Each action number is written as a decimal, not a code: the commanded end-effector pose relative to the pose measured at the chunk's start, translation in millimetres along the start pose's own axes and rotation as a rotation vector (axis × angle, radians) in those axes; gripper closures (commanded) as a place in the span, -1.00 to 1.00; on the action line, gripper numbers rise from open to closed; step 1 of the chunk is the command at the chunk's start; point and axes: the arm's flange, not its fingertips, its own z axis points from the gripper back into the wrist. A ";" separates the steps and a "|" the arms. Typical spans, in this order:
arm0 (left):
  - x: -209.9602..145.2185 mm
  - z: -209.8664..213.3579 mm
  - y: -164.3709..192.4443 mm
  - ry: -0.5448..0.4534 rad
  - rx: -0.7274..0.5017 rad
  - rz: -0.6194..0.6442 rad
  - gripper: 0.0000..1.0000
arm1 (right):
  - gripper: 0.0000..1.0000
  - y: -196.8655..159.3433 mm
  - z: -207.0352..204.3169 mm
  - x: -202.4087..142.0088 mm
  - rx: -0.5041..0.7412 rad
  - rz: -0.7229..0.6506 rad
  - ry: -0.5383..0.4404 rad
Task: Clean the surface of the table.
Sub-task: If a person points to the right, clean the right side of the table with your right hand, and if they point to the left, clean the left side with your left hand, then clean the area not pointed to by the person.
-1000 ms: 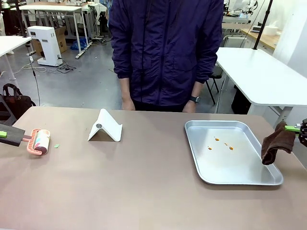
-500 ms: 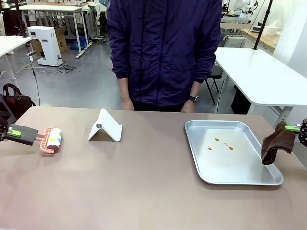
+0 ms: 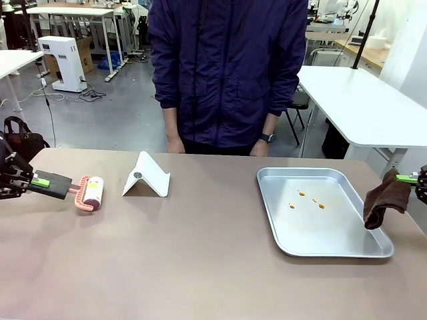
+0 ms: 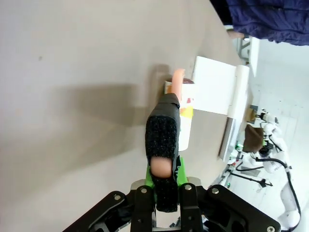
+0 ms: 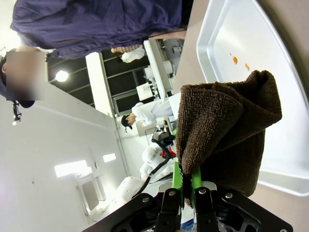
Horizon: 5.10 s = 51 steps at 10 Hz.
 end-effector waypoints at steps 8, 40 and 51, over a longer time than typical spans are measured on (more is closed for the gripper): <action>-91.9 156.5 48.6 0.171 -0.575 -0.151 0.63 | 1.00 5.0 1.7 -2.3 0.010 0.001 0.004; -105.5 159.8 94.6 0.098 -0.602 -0.093 0.63 | 0.85 97.8 -161.8 38.2 -0.769 0.606 0.052; -105.5 159.8 94.6 0.098 -0.602 -0.093 0.63 | 0.85 13.0 -253.8 77.1 -0.664 0.535 0.117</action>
